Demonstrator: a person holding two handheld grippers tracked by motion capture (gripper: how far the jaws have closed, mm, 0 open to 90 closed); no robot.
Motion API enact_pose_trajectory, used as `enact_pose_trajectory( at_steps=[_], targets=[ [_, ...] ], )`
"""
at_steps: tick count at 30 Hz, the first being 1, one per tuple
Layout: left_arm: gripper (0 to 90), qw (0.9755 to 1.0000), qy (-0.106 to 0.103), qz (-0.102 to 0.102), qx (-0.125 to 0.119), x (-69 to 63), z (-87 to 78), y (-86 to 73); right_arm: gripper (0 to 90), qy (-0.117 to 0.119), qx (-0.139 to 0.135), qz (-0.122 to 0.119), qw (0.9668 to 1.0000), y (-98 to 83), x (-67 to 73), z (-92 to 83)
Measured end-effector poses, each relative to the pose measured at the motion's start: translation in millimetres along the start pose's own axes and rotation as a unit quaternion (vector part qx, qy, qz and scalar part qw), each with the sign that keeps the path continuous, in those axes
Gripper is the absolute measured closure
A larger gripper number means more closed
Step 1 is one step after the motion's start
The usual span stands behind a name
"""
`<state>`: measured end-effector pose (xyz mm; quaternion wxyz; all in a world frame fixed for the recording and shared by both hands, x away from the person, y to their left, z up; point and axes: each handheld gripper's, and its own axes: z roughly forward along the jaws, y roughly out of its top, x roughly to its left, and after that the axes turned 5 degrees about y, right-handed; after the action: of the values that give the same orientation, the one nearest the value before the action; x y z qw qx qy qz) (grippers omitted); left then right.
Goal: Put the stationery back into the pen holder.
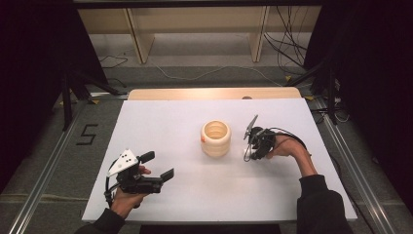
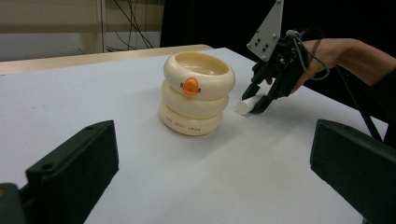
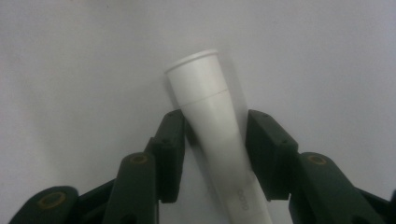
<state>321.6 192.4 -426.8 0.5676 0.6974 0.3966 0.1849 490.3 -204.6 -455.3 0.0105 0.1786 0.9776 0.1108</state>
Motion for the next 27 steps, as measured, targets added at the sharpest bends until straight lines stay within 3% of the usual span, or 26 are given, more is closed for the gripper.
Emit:
enact_pose_trajectory(
  at_steps=[9,16,22,24,27],
  targets=[
    [0.4,1.0000,0.000,-0.001,0.000,-0.3,0.2,-0.3,67.9,0.005,0.027,-0.023,0.9993,4.7,3.2,-1.2],
    [0.4,1.0000,-0.001,0.000,-0.001,-0.1,-0.4,0.0,68.7,-0.002,0.025,-0.039,0.9989,4.4,5.7,-2.0],
    [0.4,1.0000,0.000,0.001,0.000,0.2,-0.2,-0.1,68.8,-0.003,-0.016,-0.024,0.9996,2.2,4.9,-10.3],
    [0.4,1.0000,0.000,0.000,0.000,0.1,-0.2,0.0,68.9,-0.009,-0.039,-0.027,0.9988,1.4,3.2,-13.2],
    [0.4,1.0000,0.000,0.000,-0.002,0.0,-0.9,0.2,68.8,-0.005,-0.080,-0.004,0.9968,-0.1,1.0,-22.1]
  ],
)
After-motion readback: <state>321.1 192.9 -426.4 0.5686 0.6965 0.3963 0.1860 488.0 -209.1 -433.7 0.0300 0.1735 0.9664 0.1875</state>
